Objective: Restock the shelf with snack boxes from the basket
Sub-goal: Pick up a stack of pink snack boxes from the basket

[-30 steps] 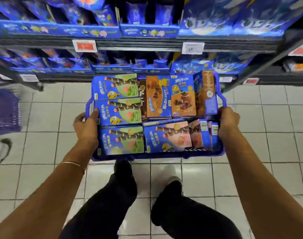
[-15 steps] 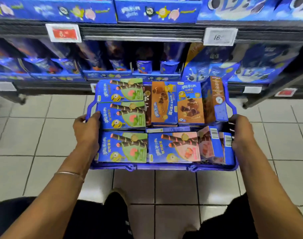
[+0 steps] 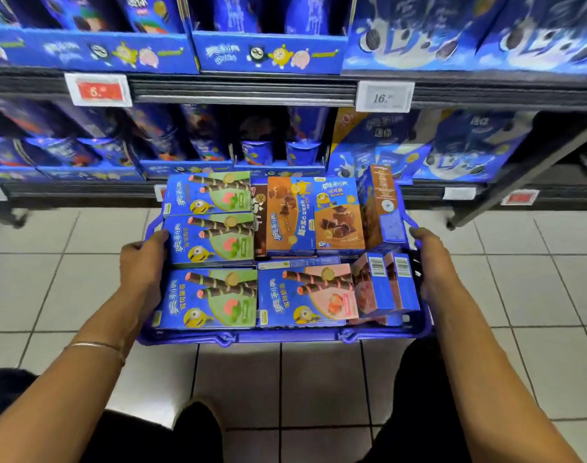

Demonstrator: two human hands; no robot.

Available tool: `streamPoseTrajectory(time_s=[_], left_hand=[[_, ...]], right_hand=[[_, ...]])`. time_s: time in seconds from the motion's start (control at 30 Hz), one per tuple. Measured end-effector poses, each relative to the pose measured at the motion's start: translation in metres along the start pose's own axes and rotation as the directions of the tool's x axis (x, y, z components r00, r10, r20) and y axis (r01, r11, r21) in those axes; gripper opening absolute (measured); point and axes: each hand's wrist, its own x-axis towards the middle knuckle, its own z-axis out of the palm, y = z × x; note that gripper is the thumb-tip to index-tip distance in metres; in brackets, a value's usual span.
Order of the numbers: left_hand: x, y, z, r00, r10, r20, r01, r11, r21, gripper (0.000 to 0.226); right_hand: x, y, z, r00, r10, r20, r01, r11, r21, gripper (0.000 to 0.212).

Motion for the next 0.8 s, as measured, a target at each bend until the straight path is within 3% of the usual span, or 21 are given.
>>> streamPoseTrajectory(time_s=[0.07,0.13,0.17,0.23,0.3,0.33,0.4,0.43,0.5,0.6,0.67,0.73,0.8], left_hand=[[-0.003,0.006,-0.003,1.000,-0.003,0.000,0.003,0.997,0.078,0.053],[-0.005,0.012,-0.006,0.992,0.106,-0.067,-0.081,0.950,0.300,0.076],[-0.010,0.016,-0.006,0.976,0.200,-0.085,-0.146,0.893,0.425,0.081],[-0.030,0.024,-0.001,0.900,0.434,-0.039,-0.344,0.761,0.550,0.077],[-0.056,0.027,0.008,0.780,0.621,0.082,-0.570,0.650,0.502,0.062],[-0.069,0.027,0.014,0.735,0.664,0.137,-0.652,0.638,0.409,0.050],[-0.095,0.024,0.025,0.747,0.624,0.231,-0.662,0.731,0.165,0.024],[-0.106,0.021,0.029,0.772,0.574,0.273,-0.610,0.789,0.066,0.014],[-0.119,0.016,0.035,0.826,0.465,0.318,-0.473,0.879,-0.056,0.011],[-0.128,0.015,0.035,0.873,0.307,0.380,-0.252,0.949,-0.188,0.012],[-0.135,0.014,0.035,0.884,0.255,0.392,-0.162,0.953,-0.255,0.014],[-0.145,0.010,0.035,0.903,0.222,0.368,-0.107,0.945,-0.308,0.011],[-0.155,0.004,0.035,0.861,0.182,0.475,-0.006,0.938,-0.348,0.022]], right_hand=[[0.002,0.003,-0.011,0.990,-0.139,-0.034,0.129,0.971,-0.202,0.055],[-0.017,0.007,-0.019,0.884,-0.460,-0.084,0.392,0.826,-0.404,0.073],[-0.033,0.008,-0.019,0.787,-0.617,-0.005,0.561,0.719,-0.412,0.066],[-0.068,0.010,-0.004,0.632,-0.729,0.263,0.769,0.550,-0.324,0.049],[-0.091,0.019,0.018,0.521,-0.643,0.561,0.853,0.394,-0.342,0.059],[-0.096,0.024,0.030,0.472,-0.555,0.686,0.880,0.246,-0.407,0.069],[-0.099,0.036,0.051,0.427,-0.321,0.845,0.866,-0.124,-0.485,0.091],[-0.098,0.043,0.059,0.433,-0.233,0.871,0.835,-0.260,-0.485,0.100],[-0.094,0.053,0.068,0.437,-0.182,0.881,0.780,-0.410,-0.472,0.104],[-0.088,0.057,0.071,0.437,-0.235,0.868,0.769,-0.402,-0.497,0.095],[-0.087,0.052,0.069,0.439,-0.304,0.846,0.798,-0.300,-0.522,0.091],[-0.089,0.040,0.069,0.472,-0.426,0.772,0.840,-0.049,-0.540,0.090],[-0.098,0.026,0.077,0.541,-0.517,0.663,0.838,0.264,-0.478,0.088]])
